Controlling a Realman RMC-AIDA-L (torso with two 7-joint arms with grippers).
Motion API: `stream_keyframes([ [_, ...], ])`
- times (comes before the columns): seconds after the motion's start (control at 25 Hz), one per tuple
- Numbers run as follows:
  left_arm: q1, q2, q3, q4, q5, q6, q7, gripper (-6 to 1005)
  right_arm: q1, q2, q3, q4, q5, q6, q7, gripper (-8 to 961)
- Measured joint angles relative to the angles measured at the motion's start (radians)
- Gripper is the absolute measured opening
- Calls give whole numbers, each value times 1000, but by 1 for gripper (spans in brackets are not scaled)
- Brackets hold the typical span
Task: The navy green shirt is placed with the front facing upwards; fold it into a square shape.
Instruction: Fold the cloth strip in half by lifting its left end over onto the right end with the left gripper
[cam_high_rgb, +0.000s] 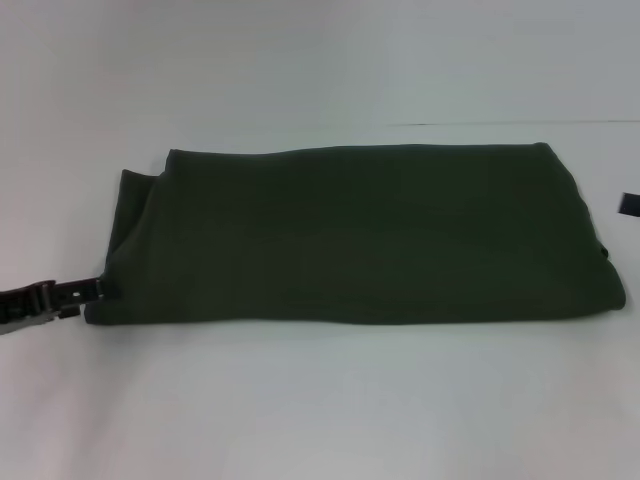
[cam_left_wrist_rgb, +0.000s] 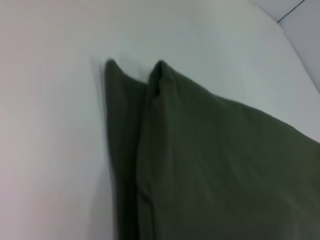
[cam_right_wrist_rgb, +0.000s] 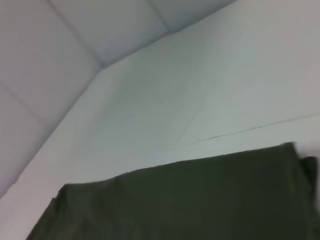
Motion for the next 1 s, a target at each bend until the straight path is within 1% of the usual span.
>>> stream_keyframes([
  [0.16, -11, 5, 2, -4, 10, 14, -92, 849, 39, 0, -54, -4, 0, 19, 21, 868],
  [0.2, -13, 5, 4, -6, 10, 16, -116, 867, 54, -4, -78, -4, -1, 30, 28, 906],
  [0.24, -16, 6, 5, -10, 10, 18, -133, 885, 54, -4, -78, -4, -1, 30, 28, 907],
  [0.32, -26, 11, 8, -31, 17, 23, -168, 885, 67, -9, -91, -4, -1, 40, 30, 910],
  [0.4, -39, 19, 6, -63, 33, 24, -193, 885, 76, -14, -94, -4, -1, 47, 30, 912],
  [0.44, -52, 27, 3, -92, 51, 21, -210, 885, 80, -17, -96, -4, -1, 50, 30, 912],
  [0.56, -71, 37, -1, -131, 82, 8, -237, 884, 90, -21, -103, -5, -2, 50, 30, 911],
  [0.72, -85, 41, 1, -154, 102, -11, -268, 884, 99, -22, -118, -12, -2, 46, 30, 911],
  [1.0, -103, 51, 0, -171, 133, -40, -318, 885, 100, -17, -129, -13, -2, 49, 28, 912],
])
